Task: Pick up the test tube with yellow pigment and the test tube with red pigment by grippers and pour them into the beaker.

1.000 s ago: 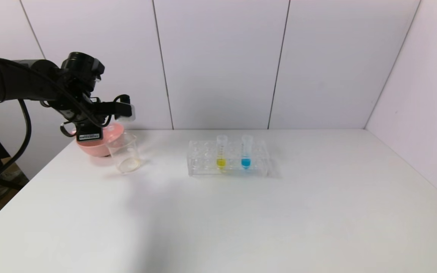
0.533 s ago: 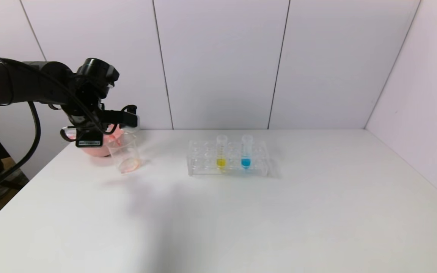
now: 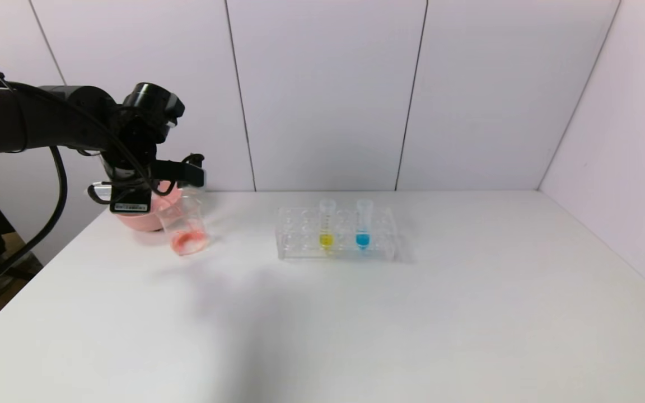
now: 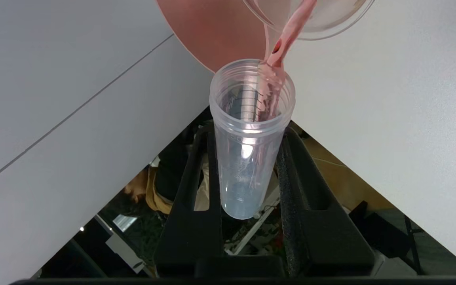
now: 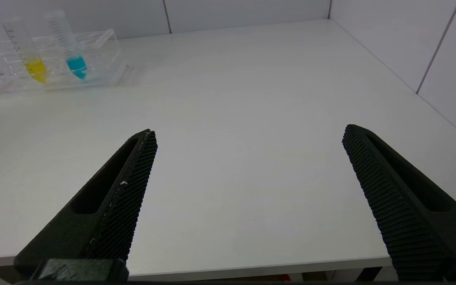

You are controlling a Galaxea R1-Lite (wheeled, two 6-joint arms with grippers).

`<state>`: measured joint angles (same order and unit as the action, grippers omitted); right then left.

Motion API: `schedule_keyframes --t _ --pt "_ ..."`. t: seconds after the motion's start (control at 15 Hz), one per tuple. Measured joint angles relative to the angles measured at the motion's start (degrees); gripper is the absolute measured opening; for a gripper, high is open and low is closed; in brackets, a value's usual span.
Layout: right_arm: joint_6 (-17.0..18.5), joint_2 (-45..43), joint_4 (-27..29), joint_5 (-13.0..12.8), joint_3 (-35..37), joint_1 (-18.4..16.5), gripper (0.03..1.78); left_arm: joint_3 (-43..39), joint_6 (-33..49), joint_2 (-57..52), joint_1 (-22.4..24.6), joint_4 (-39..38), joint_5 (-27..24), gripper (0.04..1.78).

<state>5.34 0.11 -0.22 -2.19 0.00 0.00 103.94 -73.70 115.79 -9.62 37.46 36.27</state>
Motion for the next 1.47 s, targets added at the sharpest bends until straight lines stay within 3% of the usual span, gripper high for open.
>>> schedule_keyframes --t 0.33,0.73,0.93,1.13,1.33,1.47 --pt "0.0 0.0 0.0 0.0 0.0 0.0 1.71 5.2 1.8 1.7 -2.1 8.6 7.9 0.43" --pt "0.0 0.0 0.0 0.0 0.0 0.0 1.71 6.9 3.2 3.1 -3.2 8.2 7.9 0.43" --pt "0.0 0.0 0.0 0.0 0.0 0.0 1.71 8.4 7.2 2.2 -3.1 6.9 0.8 0.43" --pt "0.0 0.0 0.0 0.0 0.0 0.0 1.71 9.2 19.8 0.5 -1.5 2.6 -9.8 0.43" --pt "0.0 0.0 0.0 0.0 0.0 0.0 1.71 9.0 34.4 -0.6 1.3 -8.1 -22.8 0.43" --pt "0.0 0.0 0.0 0.0 0.0 0.0 1.71 6.9 45.3 -1.2 2.2 -17.3 -27.8 0.43"
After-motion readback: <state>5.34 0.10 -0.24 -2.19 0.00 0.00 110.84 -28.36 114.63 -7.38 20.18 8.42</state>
